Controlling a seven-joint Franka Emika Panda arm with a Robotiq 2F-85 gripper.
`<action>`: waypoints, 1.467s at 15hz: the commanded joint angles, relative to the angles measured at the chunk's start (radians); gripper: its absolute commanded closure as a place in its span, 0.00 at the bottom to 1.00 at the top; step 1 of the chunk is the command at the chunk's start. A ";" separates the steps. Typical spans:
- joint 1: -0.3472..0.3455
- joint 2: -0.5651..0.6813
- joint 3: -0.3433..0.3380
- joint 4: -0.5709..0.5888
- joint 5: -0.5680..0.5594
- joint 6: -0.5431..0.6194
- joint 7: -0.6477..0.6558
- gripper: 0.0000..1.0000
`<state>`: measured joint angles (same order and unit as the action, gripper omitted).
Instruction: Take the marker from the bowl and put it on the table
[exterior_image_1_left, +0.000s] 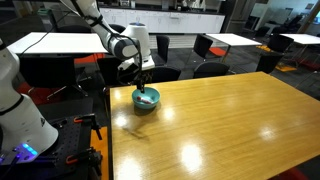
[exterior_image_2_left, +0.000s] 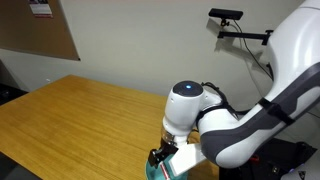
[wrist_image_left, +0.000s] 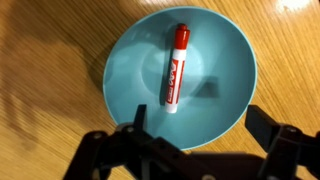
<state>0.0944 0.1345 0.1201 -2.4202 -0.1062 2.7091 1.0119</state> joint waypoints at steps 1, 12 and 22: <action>0.033 0.036 -0.043 -0.003 0.011 0.047 0.025 0.00; 0.077 0.119 -0.086 0.022 0.034 0.056 0.013 0.00; 0.117 0.199 -0.125 0.086 0.031 0.048 0.015 0.00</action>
<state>0.1843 0.3059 0.0203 -2.3613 -0.0898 2.7433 1.0120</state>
